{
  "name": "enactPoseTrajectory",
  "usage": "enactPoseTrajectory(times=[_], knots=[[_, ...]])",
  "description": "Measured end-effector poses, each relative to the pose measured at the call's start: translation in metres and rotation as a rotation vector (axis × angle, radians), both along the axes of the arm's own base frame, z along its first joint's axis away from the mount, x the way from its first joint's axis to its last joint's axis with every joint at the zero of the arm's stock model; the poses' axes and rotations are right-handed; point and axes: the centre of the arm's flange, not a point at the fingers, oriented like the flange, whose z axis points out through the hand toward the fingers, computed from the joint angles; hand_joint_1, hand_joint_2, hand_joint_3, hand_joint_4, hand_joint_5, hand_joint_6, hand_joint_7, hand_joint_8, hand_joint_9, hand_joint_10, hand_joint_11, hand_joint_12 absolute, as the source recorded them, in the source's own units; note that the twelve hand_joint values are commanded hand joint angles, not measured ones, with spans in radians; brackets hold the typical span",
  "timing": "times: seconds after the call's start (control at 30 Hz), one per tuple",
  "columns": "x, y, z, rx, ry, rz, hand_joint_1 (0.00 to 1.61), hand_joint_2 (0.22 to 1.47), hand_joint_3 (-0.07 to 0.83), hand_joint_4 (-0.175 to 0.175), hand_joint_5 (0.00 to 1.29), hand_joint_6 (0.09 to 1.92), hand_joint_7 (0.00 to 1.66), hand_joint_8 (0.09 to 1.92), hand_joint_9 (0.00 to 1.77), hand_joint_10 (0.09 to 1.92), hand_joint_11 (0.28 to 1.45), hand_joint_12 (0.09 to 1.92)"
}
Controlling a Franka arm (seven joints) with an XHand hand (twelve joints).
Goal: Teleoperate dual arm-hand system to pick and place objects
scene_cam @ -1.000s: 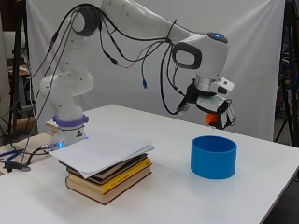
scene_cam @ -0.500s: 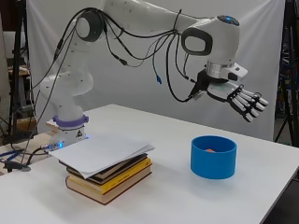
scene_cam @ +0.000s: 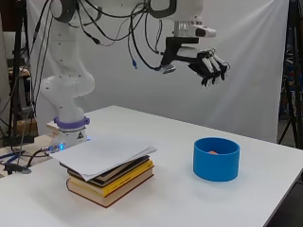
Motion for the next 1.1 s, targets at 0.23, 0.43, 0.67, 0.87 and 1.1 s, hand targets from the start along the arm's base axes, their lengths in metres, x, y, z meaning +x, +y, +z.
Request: enactPoseTrajectory(times=[0.23,0.43,0.67,0.87,1.1], knots=[[-0.099,-0.033,0.030,-0.039,-0.050,-0.052,0.42,1.19,0.005,0.103,0.12,0.09,0.42,0.09,0.75,0.28,0.61,0.39],[-0.190,-0.043,0.074,-0.142,-0.115,-0.198,0.37,1.13,0.000,0.122,0.19,0.09,0.31,0.09,0.48,0.09,0.49,0.09],[-0.278,-0.064,0.063,-0.110,-0.147,-0.270,0.36,1.05,-0.020,0.129,0.06,0.12,0.05,0.09,0.16,0.09,0.46,0.09],[-0.318,-0.076,0.054,0.002,-0.202,-0.199,0.58,1.14,0.034,0.012,0.85,1.60,1.03,1.66,1.21,1.63,0.88,1.54],[-0.321,-0.045,0.055,0.026,-0.190,-0.064,0.24,1.19,0.002,0.144,0.57,0.61,0.89,0.65,1.05,1.13,0.74,0.83]])
